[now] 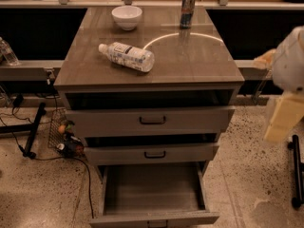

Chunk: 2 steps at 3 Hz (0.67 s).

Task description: Close bottom drawer

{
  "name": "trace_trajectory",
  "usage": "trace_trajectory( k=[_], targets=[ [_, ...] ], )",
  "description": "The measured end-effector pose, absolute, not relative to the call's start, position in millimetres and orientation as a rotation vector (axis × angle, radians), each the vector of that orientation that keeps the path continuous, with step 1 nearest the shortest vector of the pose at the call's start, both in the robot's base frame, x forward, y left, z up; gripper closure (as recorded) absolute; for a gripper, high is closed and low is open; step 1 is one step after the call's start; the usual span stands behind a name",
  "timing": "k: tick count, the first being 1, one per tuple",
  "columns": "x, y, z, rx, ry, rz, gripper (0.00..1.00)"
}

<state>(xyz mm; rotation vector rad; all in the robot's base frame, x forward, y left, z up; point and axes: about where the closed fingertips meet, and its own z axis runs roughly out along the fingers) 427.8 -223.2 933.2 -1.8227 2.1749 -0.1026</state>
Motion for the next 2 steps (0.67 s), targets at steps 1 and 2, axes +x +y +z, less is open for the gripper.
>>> trace_trajectory(
  k=[1,2],
  targets=[
    [404,-240,820,-1.996,2.139,-0.091,0.00],
    [396,-244,766,-2.062,2.120,-0.070,0.00]
  ],
)
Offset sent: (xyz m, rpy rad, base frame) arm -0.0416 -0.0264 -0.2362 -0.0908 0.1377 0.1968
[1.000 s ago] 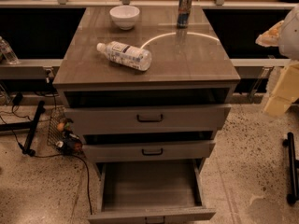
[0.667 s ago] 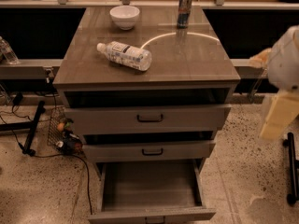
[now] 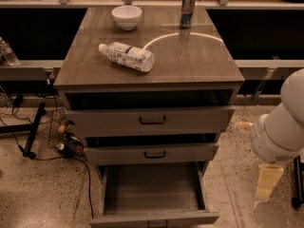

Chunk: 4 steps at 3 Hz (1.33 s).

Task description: Close bottom drawer

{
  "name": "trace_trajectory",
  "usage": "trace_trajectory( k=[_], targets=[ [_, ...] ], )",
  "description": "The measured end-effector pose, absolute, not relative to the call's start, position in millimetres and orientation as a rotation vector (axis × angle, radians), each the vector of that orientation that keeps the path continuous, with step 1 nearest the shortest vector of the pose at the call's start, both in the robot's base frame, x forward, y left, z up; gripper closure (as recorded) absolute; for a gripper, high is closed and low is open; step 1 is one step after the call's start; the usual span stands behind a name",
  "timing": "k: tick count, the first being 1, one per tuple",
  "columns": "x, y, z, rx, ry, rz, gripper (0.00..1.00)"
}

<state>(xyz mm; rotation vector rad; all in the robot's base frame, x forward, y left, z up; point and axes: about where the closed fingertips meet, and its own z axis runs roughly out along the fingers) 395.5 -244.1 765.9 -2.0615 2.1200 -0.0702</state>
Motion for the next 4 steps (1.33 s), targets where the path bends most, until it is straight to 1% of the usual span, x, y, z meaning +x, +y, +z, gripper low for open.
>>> trace_trajectory(
  k=[1,2,3,4],
  targets=[
    [367,-237,687,-2.135,2.143,-0.019,0.00],
    [368,-237,688,-2.134,2.142,-0.021,0.00],
    [366,-226,674,-2.131,2.105,0.040,0.00],
    [369,-192,640,-2.141,2.039,0.155,0.00]
  ],
)
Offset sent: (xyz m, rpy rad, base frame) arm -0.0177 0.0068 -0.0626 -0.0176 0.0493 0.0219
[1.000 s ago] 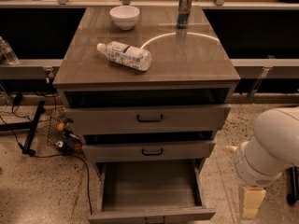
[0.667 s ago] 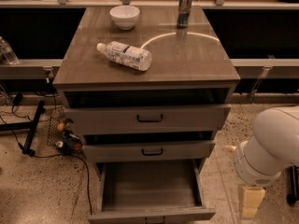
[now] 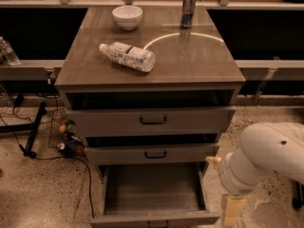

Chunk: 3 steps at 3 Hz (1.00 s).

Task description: Close bottom drawer

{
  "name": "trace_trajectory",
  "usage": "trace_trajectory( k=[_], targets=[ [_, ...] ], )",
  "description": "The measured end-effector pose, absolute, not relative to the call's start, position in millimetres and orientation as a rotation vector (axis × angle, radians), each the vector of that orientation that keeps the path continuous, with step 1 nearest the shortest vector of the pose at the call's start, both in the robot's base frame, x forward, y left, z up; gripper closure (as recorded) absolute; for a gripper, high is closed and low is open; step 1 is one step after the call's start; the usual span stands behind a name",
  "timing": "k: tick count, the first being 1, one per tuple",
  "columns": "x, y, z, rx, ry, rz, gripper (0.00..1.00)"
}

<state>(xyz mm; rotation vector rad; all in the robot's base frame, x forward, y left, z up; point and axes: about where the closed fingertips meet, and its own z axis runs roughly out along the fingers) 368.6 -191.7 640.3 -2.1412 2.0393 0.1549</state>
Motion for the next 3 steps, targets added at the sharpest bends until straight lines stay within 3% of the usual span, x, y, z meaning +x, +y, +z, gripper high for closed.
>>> trace_trajectory(
  k=[2,3],
  targets=[
    [383,-102,531,-2.138,1.876,0.407,0.00],
    [375,-83,496,-2.163,1.843,0.452,0.00]
  ],
)
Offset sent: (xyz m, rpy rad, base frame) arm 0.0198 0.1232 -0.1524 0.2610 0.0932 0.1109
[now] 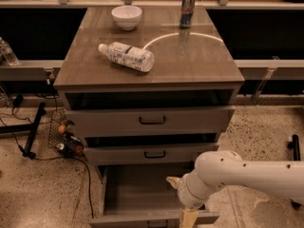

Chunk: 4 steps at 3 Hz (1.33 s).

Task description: Close bottom drawer

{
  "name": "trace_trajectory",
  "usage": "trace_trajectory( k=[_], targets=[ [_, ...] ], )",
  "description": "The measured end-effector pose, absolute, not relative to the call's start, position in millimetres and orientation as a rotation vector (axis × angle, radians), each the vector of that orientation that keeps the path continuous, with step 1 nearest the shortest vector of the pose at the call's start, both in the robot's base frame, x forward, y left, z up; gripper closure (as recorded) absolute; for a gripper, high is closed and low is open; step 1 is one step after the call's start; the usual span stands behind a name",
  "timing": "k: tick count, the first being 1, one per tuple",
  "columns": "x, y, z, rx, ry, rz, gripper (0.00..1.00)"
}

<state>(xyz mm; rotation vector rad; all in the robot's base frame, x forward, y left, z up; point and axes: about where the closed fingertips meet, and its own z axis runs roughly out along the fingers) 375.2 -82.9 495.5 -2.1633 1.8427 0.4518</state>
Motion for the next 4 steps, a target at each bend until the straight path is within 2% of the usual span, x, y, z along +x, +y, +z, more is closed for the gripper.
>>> trace_trajectory(
  k=[1,2,4],
  targets=[
    [368,-68,455,-2.168,1.840,0.456,0.00],
    [367,-68,455,-2.169,1.840,0.457,0.00],
    [378,-65,404,-2.130,1.886,0.376,0.00]
  ],
)
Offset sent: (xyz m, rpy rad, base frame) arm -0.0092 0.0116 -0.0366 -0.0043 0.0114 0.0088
